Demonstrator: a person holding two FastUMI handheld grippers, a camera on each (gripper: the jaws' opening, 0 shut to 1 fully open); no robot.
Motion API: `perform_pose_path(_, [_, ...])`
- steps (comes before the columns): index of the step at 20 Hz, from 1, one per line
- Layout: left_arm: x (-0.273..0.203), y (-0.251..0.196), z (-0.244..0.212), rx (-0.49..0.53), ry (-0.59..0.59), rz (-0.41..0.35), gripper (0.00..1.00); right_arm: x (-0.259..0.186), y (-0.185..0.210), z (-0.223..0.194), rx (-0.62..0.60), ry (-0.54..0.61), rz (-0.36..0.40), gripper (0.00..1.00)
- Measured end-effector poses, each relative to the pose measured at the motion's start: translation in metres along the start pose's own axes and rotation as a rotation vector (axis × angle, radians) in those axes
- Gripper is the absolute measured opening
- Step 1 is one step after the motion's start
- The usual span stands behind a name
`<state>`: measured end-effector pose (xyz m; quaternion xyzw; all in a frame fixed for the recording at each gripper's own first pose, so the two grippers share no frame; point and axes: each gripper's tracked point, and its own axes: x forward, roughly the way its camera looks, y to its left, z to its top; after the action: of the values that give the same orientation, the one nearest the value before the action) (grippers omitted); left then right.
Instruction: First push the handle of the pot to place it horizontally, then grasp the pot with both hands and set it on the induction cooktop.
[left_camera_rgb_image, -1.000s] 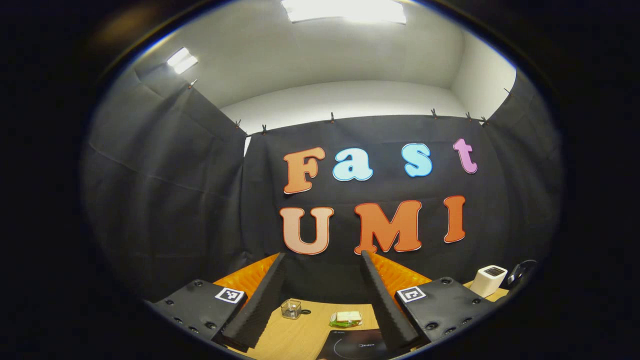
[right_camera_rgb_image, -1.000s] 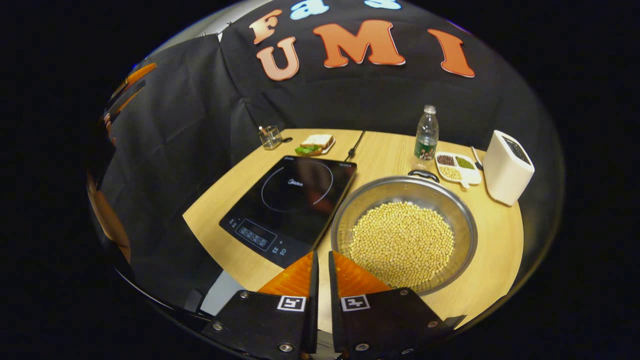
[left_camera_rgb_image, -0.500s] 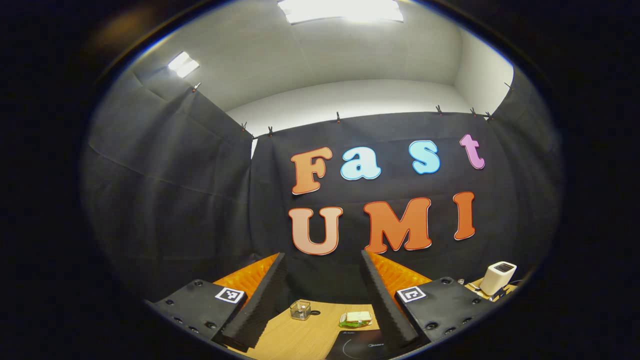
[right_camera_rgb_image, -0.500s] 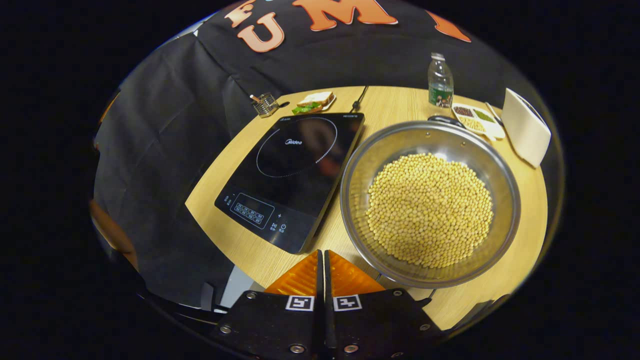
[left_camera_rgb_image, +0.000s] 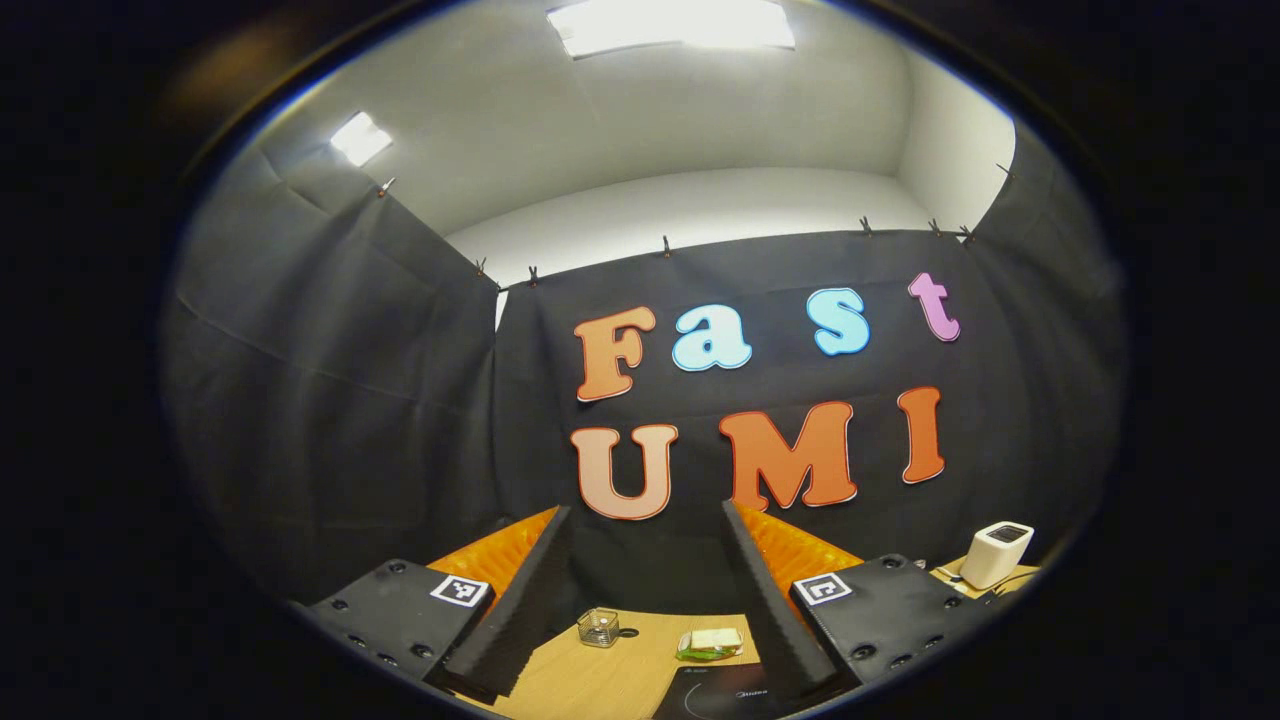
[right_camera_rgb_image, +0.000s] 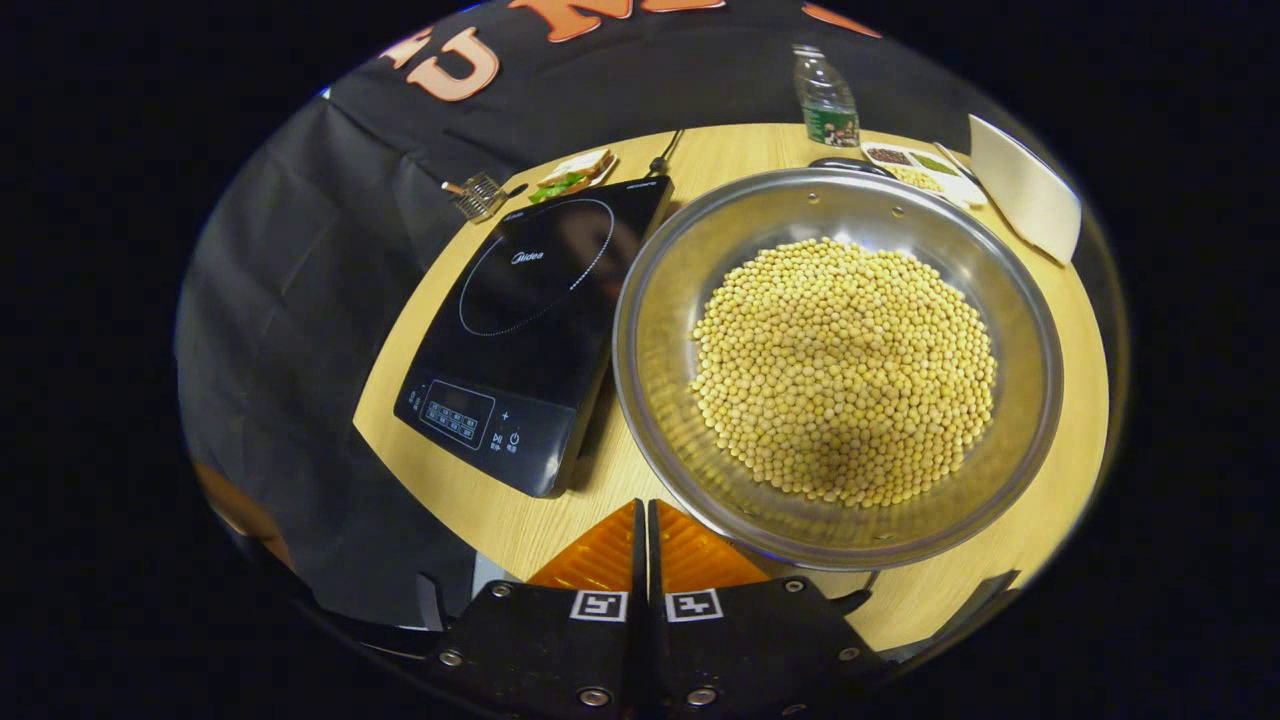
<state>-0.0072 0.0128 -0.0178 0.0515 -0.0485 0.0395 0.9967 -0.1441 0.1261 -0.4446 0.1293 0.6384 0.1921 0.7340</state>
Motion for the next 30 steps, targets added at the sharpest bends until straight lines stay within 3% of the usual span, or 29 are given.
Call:
perform_pose_path(7, [0.009, -0.012, -0.020, -0.014, 0.047, -0.023, 0.95, -0.008, -0.036, -0.010, 0.005, -0.004, -0.078, 0.00])
perform_pose_path(12, [0.015, -0.025, -0.036, -0.029, 0.098, -0.065, 0.94, -0.016, -0.093, -0.018, -0.003, 0.007, -0.241, 0.00])
perform_pose_path(22, [0.028, -0.031, -0.065, -0.040, 0.162, -0.076, 0.96, -0.039, -0.158, -0.008, 0.057, -0.015, -0.333, 0.00])
perform_pose_path(30, [0.032, -0.046, -0.094, -0.041, 0.237, -0.121, 0.95, -0.060, -0.234, 0.013, 0.108, -0.042, -0.515, 0.00])
